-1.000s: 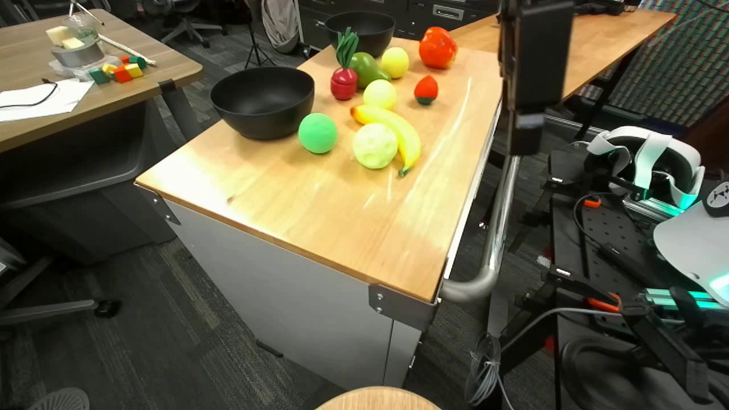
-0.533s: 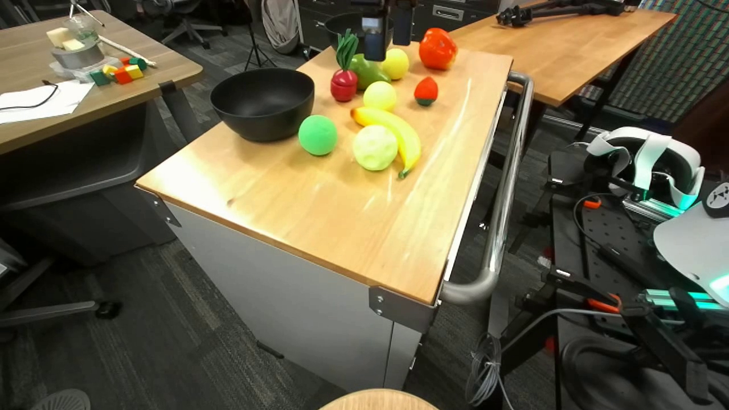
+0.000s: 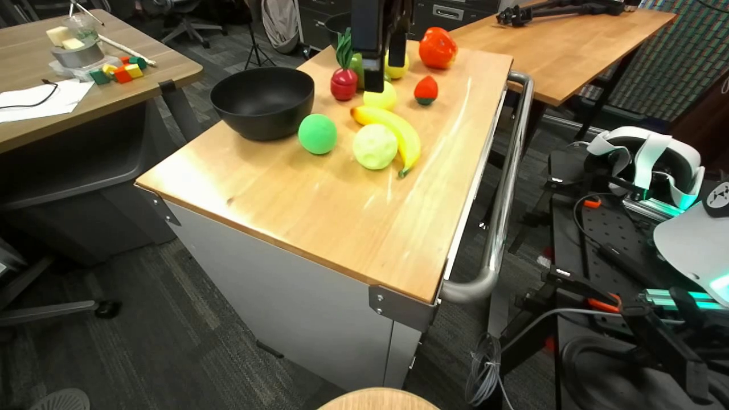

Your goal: Put the fruits inside the two black bowls

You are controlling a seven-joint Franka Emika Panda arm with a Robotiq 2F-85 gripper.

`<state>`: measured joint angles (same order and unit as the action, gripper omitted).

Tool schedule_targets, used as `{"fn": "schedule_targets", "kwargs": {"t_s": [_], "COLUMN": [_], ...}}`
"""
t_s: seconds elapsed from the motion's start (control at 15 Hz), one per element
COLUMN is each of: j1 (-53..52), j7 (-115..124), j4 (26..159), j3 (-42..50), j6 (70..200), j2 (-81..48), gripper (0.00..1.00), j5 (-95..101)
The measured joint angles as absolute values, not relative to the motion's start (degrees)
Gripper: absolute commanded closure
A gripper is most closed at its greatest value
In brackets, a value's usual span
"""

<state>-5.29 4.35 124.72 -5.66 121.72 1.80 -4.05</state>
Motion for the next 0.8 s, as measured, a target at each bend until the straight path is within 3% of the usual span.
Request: {"fn": "schedule_targets", "kwargs": {"t_s": [0.8], "j1": [-6.6], "j7": [6.5], "j4": [125.0], "j3": [-6.5], "j6": [130.4], "j2": [-6.8], "gripper": [0.02], "j5": [2.3]}}
